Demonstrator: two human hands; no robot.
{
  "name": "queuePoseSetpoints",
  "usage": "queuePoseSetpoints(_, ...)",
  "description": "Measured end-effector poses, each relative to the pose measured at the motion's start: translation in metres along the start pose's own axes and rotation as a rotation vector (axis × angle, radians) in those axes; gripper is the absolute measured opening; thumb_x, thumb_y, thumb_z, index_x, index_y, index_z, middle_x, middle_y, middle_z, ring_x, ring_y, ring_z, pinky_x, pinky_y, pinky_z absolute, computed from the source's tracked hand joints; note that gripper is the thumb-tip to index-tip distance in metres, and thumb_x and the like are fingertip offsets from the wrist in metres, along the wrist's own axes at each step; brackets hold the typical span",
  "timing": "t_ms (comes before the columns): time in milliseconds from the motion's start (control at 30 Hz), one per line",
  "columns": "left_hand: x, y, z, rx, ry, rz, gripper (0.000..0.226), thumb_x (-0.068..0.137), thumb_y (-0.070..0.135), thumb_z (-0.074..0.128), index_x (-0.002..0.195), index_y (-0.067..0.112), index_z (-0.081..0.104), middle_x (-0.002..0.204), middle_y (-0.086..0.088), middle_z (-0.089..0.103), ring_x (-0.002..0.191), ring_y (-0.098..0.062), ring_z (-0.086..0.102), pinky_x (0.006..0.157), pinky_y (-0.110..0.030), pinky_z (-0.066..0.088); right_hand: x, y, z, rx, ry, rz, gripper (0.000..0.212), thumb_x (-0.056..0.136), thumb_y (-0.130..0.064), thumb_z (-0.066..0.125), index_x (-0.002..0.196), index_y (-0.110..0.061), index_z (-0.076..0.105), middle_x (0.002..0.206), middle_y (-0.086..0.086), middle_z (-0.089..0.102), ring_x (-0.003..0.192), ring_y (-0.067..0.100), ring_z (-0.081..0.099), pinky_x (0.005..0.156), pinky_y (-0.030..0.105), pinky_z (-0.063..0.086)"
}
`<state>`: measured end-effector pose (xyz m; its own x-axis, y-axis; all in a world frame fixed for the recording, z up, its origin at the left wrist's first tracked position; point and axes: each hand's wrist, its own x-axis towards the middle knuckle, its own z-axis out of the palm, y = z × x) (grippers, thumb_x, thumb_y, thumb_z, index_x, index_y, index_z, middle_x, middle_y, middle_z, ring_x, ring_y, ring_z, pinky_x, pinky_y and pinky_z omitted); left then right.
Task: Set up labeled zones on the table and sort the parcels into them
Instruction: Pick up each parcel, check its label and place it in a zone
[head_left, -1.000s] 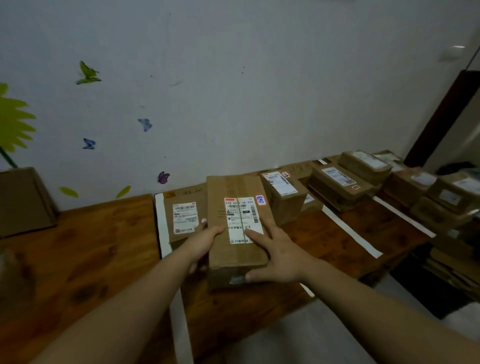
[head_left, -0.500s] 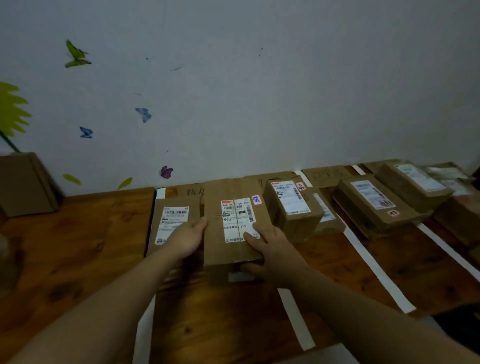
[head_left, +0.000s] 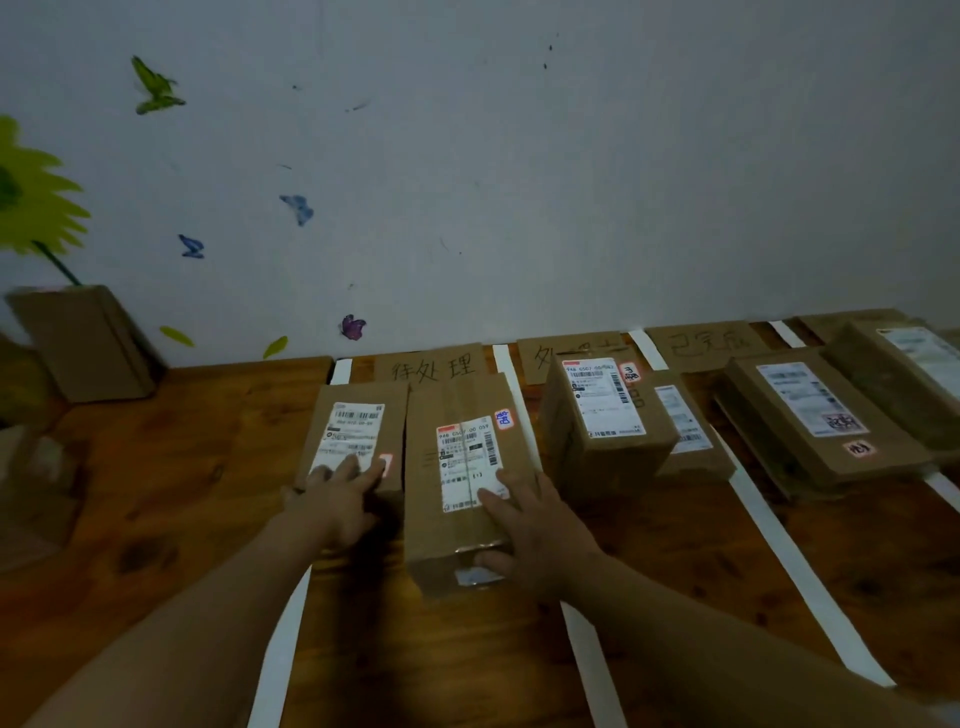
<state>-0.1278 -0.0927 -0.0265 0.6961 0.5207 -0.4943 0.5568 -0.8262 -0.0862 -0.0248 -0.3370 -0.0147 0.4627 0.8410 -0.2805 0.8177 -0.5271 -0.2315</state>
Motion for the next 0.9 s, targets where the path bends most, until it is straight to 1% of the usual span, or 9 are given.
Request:
queuePoseSetpoints(100, 0.001, -0.003, 0.000, -0.010, -0.012, 0.013, 0.079, 0.091, 0.049, 0.046, 0.147, 0.043, -0.009, 0.160, -0.001, -0.006, 0.143, -0.037, 0.004, 0.112, -0.061, 0.016, 0.012, -0.002, 0.007, 0.016, -0.003, 0.029, 0.079, 0.091, -0.064, 0.043, 0.154, -0.027, 0.012, 0.163, 0.004, 0.000, 0.147, 0.034, -0.006, 0.119, 0.050, 0.002)
queuePoseSetpoints(200, 0.002, -0.005, -0.001, -0.016, -0.028, 0.031, 0.082, 0.090, 0.051, 0.048, 0.148, 0.041, -0.009, 0.160, -0.002, -0.008, 0.142, -0.038, 0.003, 0.113, -0.056, 0.019, 0.020, -0.003, 0.013, 0.020, -0.056, 0.071, 0.080, 0.090, -0.064, 0.043, 0.154, -0.029, 0.010, 0.163, 0.005, -0.002, 0.147, 0.035, -0.008, 0.118, 0.051, 0.002)
queuePoseSetpoints(300, -0.001, -0.005, -0.004, -0.044, -0.058, 0.048, 0.084, 0.090, 0.050, 0.050, 0.148, 0.040, -0.010, 0.159, -0.003, -0.011, 0.144, -0.038, -0.003, 0.114, -0.058, 0.015, 0.027, -0.003, 0.016, 0.011, -0.088, 0.097, 0.080, 0.090, -0.064, 0.045, 0.154, -0.030, 0.010, 0.163, 0.005, -0.002, 0.147, 0.037, -0.008, 0.118, 0.052, 0.005)
queuePoseSetpoints(400, -0.005, -0.005, -0.006, -0.091, -0.079, 0.044, 0.081, 0.091, 0.050, 0.049, 0.150, 0.037, -0.005, 0.160, -0.004, -0.008, 0.145, -0.036, -0.007, 0.116, -0.056, 0.009, 0.036, -0.003, 0.013, 0.004, -0.102, 0.129, 0.083, 0.089, -0.066, 0.047, 0.154, -0.032, 0.008, 0.163, 0.006, -0.004, 0.146, 0.040, -0.007, 0.117, 0.056, 0.008)
queuePoseSetpoints(567, -0.023, -0.012, -0.010, -0.188, -0.020, 0.019, 0.079, 0.092, 0.047, 0.049, 0.150, 0.035, -0.002, 0.160, -0.003, -0.005, 0.146, -0.031, -0.006, 0.117, -0.053, 0.008, 0.045, -0.009, -0.003, -0.106, -0.134, 0.125, 0.096, 0.078, -0.082, 0.042, 0.154, -0.031, 0.011, 0.163, 0.008, -0.002, 0.146, 0.040, -0.007, 0.114, 0.061, 0.000)
queuePoseSetpoints(633, -0.033, -0.028, -0.012, -0.234, -0.001, -0.028, 0.079, 0.092, 0.050, 0.048, 0.151, 0.034, -0.002, 0.160, -0.003, -0.006, 0.146, -0.031, -0.008, 0.118, -0.052, 0.007, 0.045, -0.020, -0.016, -0.120, -0.102, 0.086, 0.097, 0.078, -0.085, 0.034, 0.154, -0.030, 0.009, 0.163, 0.009, -0.004, 0.147, 0.039, -0.009, 0.114, 0.061, -0.004)
queuePoseSetpoints(700, -0.046, -0.053, -0.015, -0.239, 0.029, -0.070, 0.080, 0.090, 0.054, 0.048, 0.151, 0.034, -0.002, 0.160, -0.004, -0.006, 0.146, -0.030, -0.009, 0.117, -0.053, 0.007, 0.047, -0.043, -0.034, -0.106, -0.036, 0.027, 0.094, 0.081, -0.082, 0.032, 0.154, -0.029, 0.007, 0.163, 0.010, -0.003, 0.148, 0.037, -0.009, 0.115, 0.058, -0.004)
queuePoseSetpoints(800, -0.078, -0.102, -0.024, -0.244, 0.089, -0.174, 0.079, 0.091, 0.054, 0.046, 0.150, 0.036, -0.002, 0.160, 0.000, -0.008, 0.146, -0.029, -0.008, 0.115, -0.056, 0.009, 0.056, -0.096, -0.062, -0.067, 0.081, -0.072, 0.087, 0.084, -0.078, 0.036, 0.153, -0.031, 0.015, 0.162, 0.008, 0.010, 0.148, 0.034, 0.002, 0.116, 0.055, 0.006)
queuePoseSetpoints(900, -0.111, -0.166, -0.032, -0.280, 0.151, -0.248, 0.081, 0.090, 0.054, 0.049, 0.150, 0.035, -0.002, 0.160, 0.000, -0.009, 0.146, -0.029, -0.008, 0.116, -0.054, 0.009, 0.069, -0.160, -0.088, -0.140, 0.107, -0.140, 0.087, 0.083, -0.079, 0.036, 0.152, -0.027, 0.023, 0.161, 0.012, 0.015, 0.147, 0.034, 0.009, 0.117, 0.053, 0.015)
